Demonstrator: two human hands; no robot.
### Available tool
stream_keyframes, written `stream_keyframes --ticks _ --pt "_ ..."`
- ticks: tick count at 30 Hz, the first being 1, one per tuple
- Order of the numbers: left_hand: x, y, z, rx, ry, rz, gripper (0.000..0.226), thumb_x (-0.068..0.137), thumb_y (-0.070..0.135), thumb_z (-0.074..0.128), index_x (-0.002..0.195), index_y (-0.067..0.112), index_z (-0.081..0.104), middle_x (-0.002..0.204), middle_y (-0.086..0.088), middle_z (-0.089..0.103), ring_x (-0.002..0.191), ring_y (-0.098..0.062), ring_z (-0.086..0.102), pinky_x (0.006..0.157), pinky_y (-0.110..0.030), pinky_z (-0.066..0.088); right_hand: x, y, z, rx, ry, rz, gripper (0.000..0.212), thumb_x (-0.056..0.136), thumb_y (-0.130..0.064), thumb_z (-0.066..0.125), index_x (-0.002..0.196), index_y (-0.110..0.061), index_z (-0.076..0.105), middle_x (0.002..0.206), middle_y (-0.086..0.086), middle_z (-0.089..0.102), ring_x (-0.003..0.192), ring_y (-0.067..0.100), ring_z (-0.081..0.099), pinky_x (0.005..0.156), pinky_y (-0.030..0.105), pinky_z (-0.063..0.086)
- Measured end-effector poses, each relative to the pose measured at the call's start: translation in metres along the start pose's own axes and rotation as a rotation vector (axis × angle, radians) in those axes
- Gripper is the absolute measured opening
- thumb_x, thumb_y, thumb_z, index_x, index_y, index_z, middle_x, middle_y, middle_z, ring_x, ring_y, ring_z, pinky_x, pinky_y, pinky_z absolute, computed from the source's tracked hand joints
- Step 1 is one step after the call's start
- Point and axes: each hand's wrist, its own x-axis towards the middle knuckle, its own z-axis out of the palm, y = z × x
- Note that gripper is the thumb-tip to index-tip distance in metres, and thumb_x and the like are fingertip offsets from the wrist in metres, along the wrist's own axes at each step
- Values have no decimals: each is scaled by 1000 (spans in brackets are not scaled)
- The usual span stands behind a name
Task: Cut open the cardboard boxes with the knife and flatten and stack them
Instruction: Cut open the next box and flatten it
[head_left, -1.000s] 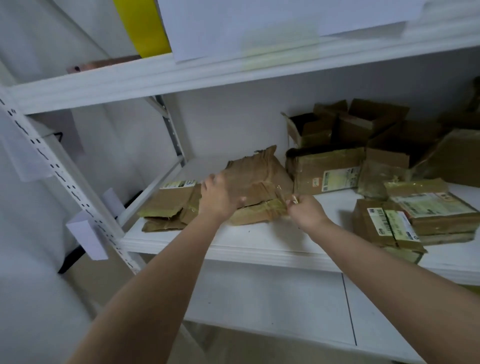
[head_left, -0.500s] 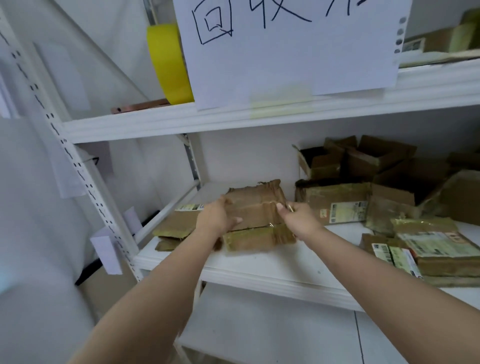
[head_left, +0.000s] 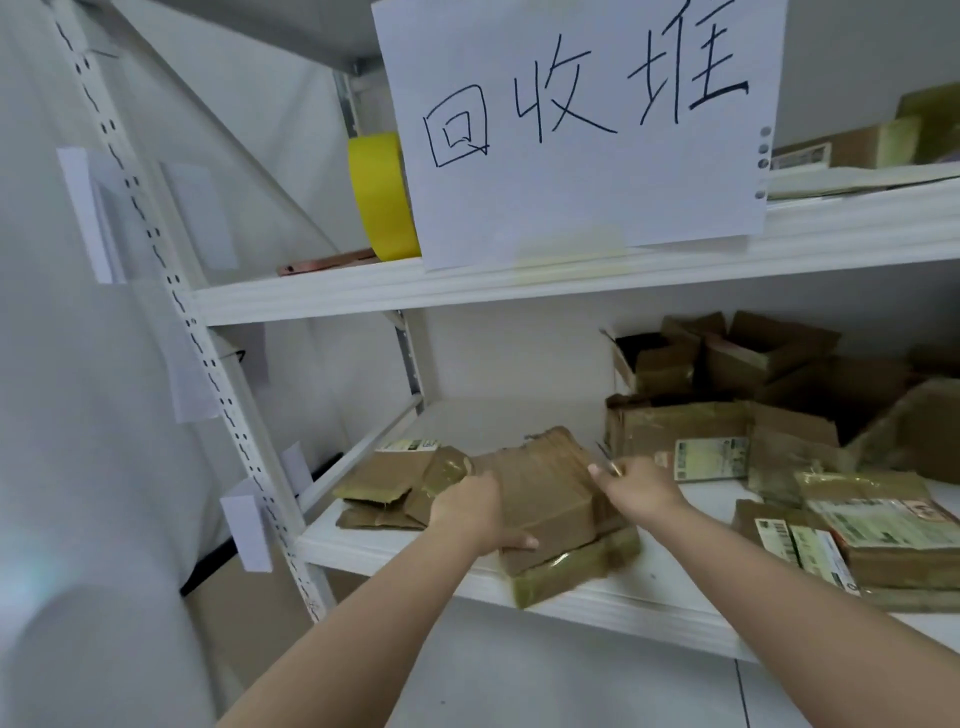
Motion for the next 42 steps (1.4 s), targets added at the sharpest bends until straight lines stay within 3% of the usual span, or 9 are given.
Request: stream_keyframes --ticks 7,10,14,16,19,23,30,35,42 --pt "-3 31 9 196 90 58 66 81 72 53 108 12 57 99 -3 62 92 -23 62 65 -29 44 -15 17 -8 15 213 4 46 91 -41 56 126 -12 49 123 10 56 110 31 55 79 33 43" --pt "-1 35 9 252 159 42 74 78 80 45 106 13 58 90 -2 60 87 -23 62 63 -28 42 -21 28 -6 36 85 61 46 89 -47 56 121 -14 52 114 8 57 100 29 56 66 28 42" --pt "21 23 7 166 249 205 88 77 81 41 135 15 43 132 -14 47 123 -33 43 95 -43 44 -17 44 3 258 15 163 23 93 -32 46 93 -10 54 89 9 58 76 25 54 62 34 47" --pt "33 19 14 111 198 367 76 87 71 39 147 26 31 153 -11 26 141 -32 22 113 -49 24 -12 54 10 358 31 187 18 90 -22 48 92 -7 57 87 11 61 72 25 55 67 37 50" --pt "43 16 31 -47 -63 357 54 100 54 22 152 39 14 163 1 2 149 -27 -7 116 -54 0 -9 66 17 411 18 212 16 93 -21 52 90 -7 59 86 12 63 72 26 56 54 28 45" --pt "49 15 36 -83 -137 326 55 98 58 18 151 42 11 162 4 -1 149 -23 -9 116 -54 -5 -7 82 27 494 29 241 24 92 -27 59 75 -10 59 59 10 61 44 20 48 43 24 39" --pt "48 12 44 -86 -99 333 61 93 66 24 150 48 8 162 4 -2 148 -22 -10 116 -53 -5 4 75 37 511 118 242 16 81 0 41 90 -7 52 74 15 63 57 22 50 47 26 36" --pt "47 13 45 -84 -87 327 59 94 65 23 149 49 9 162 5 -1 148 -22 -10 115 -53 -5 7 65 42 557 159 213 21 77 5 36 75 -7 53 70 21 65 42 23 47 37 24 34" --pt "47 14 49 -89 -50 319 57 96 63 24 149 49 10 162 4 1 149 -24 -8 115 -53 -4 7 53 42 548 221 211 27 73 6 36 58 -5 56 65 18 67 44 20 49 45 24 40"
